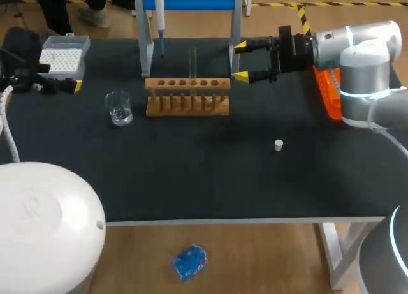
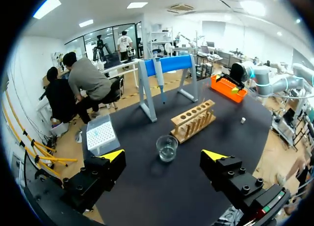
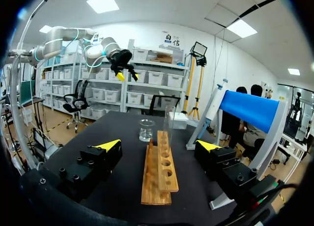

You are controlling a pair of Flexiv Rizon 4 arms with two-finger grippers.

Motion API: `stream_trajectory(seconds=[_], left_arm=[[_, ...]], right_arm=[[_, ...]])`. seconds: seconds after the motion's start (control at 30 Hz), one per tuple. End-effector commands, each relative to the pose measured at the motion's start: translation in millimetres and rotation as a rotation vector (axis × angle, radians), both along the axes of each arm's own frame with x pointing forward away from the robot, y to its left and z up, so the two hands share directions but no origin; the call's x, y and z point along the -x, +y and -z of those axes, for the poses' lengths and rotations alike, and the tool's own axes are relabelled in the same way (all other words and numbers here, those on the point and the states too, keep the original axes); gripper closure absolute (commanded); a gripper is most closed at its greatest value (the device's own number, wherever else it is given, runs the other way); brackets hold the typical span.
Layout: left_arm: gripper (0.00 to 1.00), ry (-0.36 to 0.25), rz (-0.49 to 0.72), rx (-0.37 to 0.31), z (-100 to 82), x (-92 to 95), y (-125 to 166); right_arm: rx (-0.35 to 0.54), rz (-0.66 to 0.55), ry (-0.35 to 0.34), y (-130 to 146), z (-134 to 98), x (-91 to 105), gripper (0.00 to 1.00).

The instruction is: Invert the test tube, pick up the pipette, mount the tip to pipette, aspirate from beaker and dispense into the tube, eject the tip, return the pipette, and cap with the stopper.

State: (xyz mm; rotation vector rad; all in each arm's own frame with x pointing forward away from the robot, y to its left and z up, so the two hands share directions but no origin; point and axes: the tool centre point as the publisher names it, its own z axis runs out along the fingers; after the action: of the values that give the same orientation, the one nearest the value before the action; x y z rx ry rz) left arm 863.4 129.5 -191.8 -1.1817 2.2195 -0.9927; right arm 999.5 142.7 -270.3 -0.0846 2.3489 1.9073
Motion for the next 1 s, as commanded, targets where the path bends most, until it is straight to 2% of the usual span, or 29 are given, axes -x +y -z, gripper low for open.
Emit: stream_trajectory(seconds=[0.03, 0.13, 0.3, 0.77, 1.0], left_arm=[[0.00, 0.003, 0.001, 0.001, -4.7, 5.7, 2.5], [0.00, 0.003, 0.001, 0.001, -4.7, 5.7, 2.5], [0.00, -0.041, 0.069, 0.052, 8.9, -30.3, 2.9], [0.00, -0.006, -0.015, 0.003, 43.5, -109.8, 76.4], [0.00, -0.012, -0.075, 0.016, 56.8, -144.2, 100.2]], right_arm=[[-0.001, -0.002, -0.001, -0.3, 0.6, -0.6, 0.00], [-0.001, -0.002, -0.001, -0.3, 0.6, -0.6, 0.00], [-0.001, -0.002, -0.001, -0.3, 0.6, -0.6, 0.00], [-0.001, -0.002, -0.001, -0.3, 0.6, -0.6, 0.00], [-0.001, -0.002, -0.001, -0.3, 0.6, -0.6, 0.00]])
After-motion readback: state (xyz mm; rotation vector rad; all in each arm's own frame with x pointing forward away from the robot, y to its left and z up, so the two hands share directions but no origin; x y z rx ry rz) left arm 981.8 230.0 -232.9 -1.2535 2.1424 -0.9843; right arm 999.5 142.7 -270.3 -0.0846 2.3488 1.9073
